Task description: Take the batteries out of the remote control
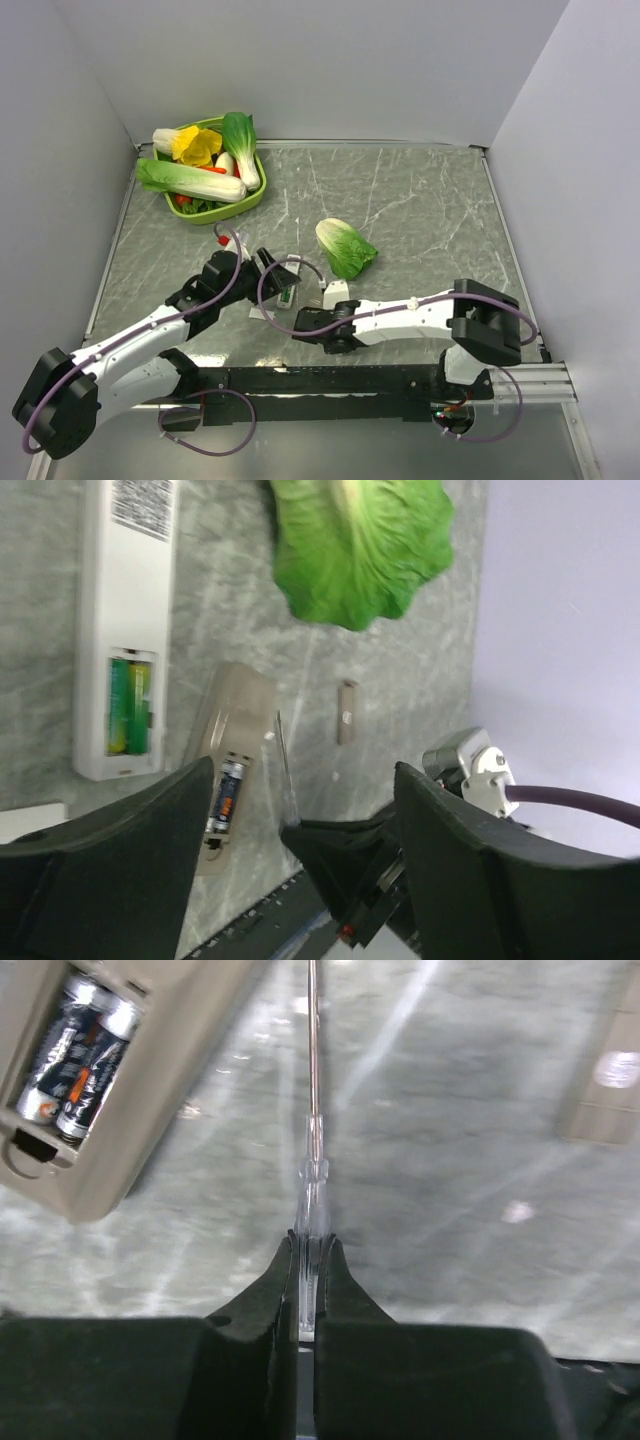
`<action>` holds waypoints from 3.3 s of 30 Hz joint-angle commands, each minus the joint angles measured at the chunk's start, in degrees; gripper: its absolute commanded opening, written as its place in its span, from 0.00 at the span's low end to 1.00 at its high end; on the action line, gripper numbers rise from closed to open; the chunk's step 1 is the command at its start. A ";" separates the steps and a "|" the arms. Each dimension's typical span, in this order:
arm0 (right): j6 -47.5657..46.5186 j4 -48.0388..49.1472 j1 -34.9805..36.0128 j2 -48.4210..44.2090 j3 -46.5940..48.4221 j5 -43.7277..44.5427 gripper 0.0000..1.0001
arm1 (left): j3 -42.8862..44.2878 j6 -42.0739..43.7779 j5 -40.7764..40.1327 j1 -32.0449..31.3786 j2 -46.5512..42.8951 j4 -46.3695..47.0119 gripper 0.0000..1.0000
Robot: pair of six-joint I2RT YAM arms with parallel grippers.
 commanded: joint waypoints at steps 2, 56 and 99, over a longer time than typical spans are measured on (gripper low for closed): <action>-2.59 -8.77 0.28 -10.35 -0.48 6.30 0.00 | -0.41 -0.97 6.21 -0.18 0.54 7.47 0.72; -29.86 27.84 -2.35 -39.43 -15.67 0.95 0.58 | 4.52 -9.32 5.95 -6.69 11.11 19.84 0.01; -37.15 55.91 -2.53 -51.51 -27.11 0.77 0.29 | -8.06 -29.37 -5.21 -8.00 -2.09 37.71 0.01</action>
